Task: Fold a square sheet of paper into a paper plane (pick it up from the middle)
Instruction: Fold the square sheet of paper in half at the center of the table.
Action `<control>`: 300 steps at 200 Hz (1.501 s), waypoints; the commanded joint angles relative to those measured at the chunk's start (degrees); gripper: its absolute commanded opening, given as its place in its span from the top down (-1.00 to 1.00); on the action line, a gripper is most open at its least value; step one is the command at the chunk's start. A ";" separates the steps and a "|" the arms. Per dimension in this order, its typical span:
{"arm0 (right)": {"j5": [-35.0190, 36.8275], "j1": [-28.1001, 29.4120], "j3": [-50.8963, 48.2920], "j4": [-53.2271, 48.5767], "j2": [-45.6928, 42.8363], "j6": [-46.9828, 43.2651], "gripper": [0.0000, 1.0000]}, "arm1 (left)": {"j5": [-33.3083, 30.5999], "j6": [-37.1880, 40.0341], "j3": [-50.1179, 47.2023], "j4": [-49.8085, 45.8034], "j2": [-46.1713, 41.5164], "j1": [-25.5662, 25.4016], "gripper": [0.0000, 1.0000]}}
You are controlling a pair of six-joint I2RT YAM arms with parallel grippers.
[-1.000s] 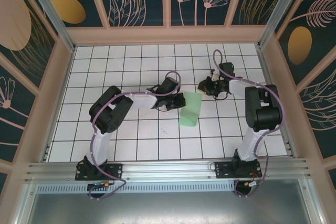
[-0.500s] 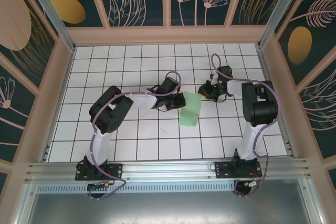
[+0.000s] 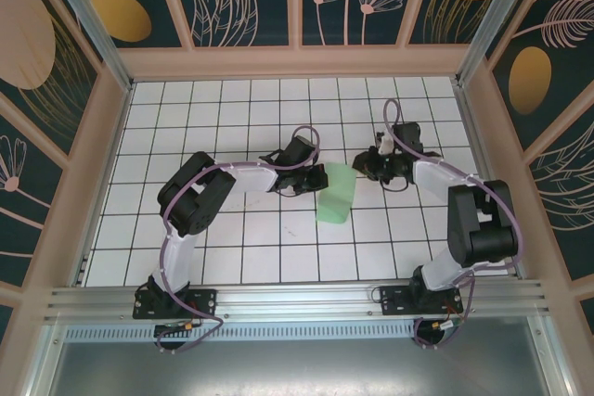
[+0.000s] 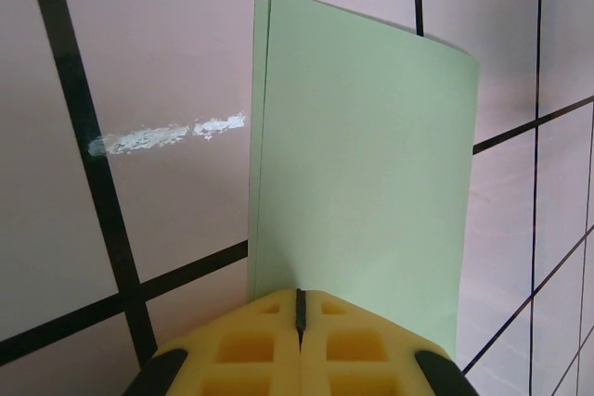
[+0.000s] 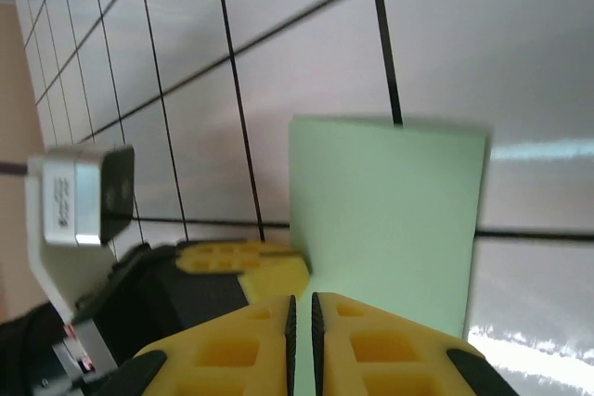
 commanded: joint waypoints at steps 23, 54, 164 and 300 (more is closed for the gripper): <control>-2.96 3.98 -9.24 3.71 -3.21 5.27 0.66 | -0.59 1.55 -1.61 -6.19 3.15 -0.46 0.93; -4.20 5.76 -11.74 5.55 -2.35 5.79 0.66 | -0.50 1.58 -1.61 -6.21 3.23 -0.46 0.93; 3.09 6.44 -13.14 0.32 -2.97 3.34 0.67 | -0.41 1.77 -1.43 -6.36 3.16 -0.45 0.93; -0.29 10.04 -18.36 6.12 -2.16 7.07 0.66 | -0.15 1.91 -1.35 -6.33 3.33 -0.46 0.94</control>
